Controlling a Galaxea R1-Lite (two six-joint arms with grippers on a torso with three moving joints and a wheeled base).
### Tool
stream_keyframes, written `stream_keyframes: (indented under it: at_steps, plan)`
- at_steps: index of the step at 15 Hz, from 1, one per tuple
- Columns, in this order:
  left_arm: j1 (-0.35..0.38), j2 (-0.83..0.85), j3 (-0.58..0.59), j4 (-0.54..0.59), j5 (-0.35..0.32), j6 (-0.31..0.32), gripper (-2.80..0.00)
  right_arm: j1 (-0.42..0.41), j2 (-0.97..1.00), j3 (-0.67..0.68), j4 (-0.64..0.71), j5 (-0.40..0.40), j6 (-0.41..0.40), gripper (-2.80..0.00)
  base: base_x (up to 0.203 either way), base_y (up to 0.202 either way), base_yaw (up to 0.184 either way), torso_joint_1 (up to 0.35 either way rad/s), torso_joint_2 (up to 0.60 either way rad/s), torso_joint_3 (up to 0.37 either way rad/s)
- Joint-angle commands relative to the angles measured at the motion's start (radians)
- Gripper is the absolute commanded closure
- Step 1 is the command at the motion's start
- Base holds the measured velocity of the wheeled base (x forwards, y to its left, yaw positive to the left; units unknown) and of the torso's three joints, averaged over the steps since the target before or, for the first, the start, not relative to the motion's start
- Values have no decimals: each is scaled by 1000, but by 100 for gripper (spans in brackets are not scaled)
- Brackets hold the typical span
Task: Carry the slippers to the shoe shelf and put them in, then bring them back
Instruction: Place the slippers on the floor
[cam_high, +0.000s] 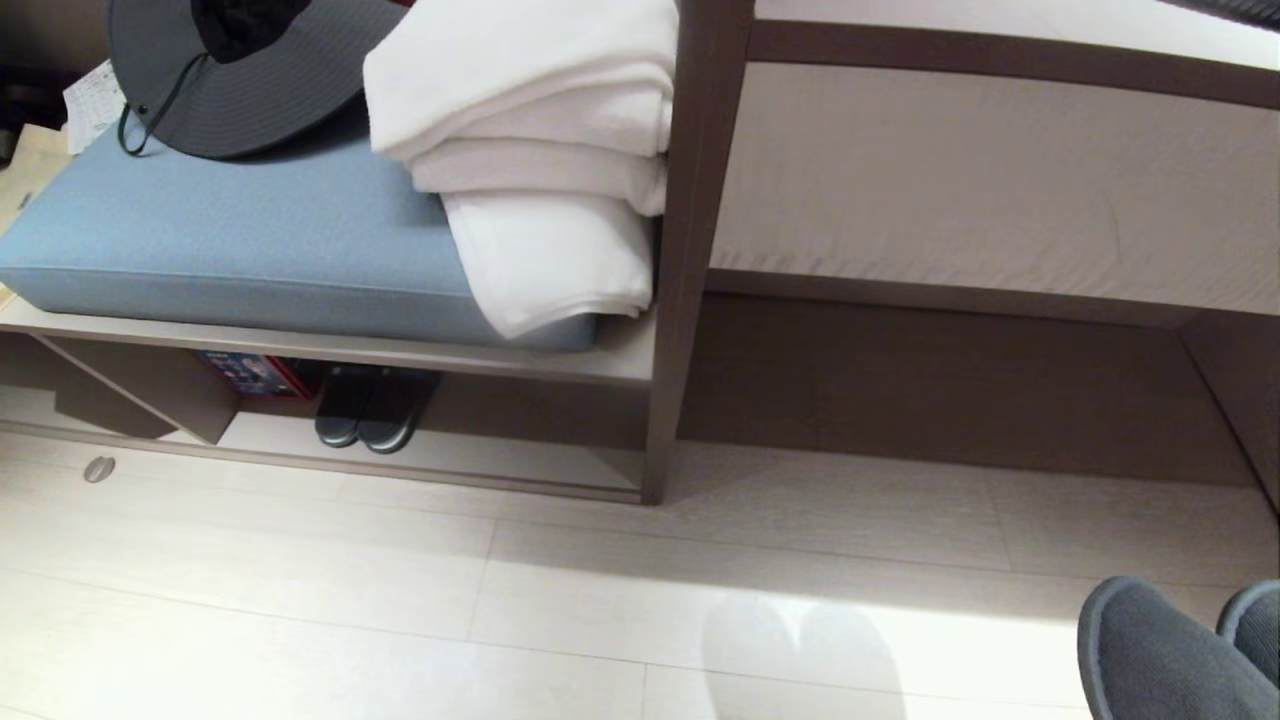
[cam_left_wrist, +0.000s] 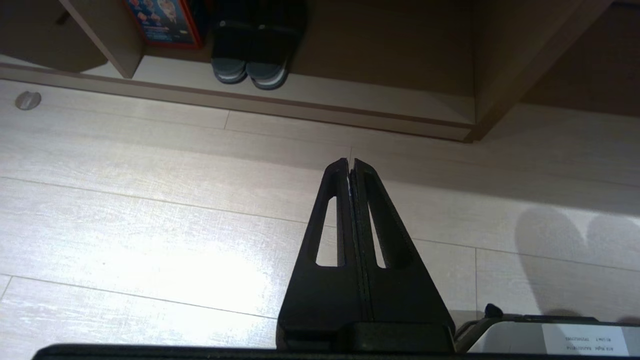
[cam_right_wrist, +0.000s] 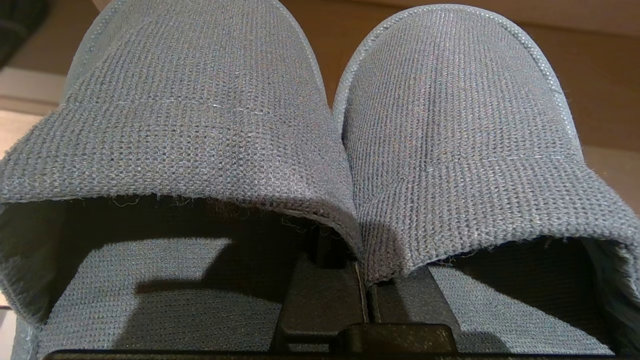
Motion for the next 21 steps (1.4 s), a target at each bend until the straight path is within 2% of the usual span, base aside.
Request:
stream_keyframes:
  at_steps: [1,21]
  plan:
    - [0,0,1,0,1,-1,0,0,2,0,0,0,-1,0,0,0,0,4,6,-193]
    - [0,0,0,0,1,-1,0,0,2,0,-1,-1,8,0,0,0,0,3,3,-197]
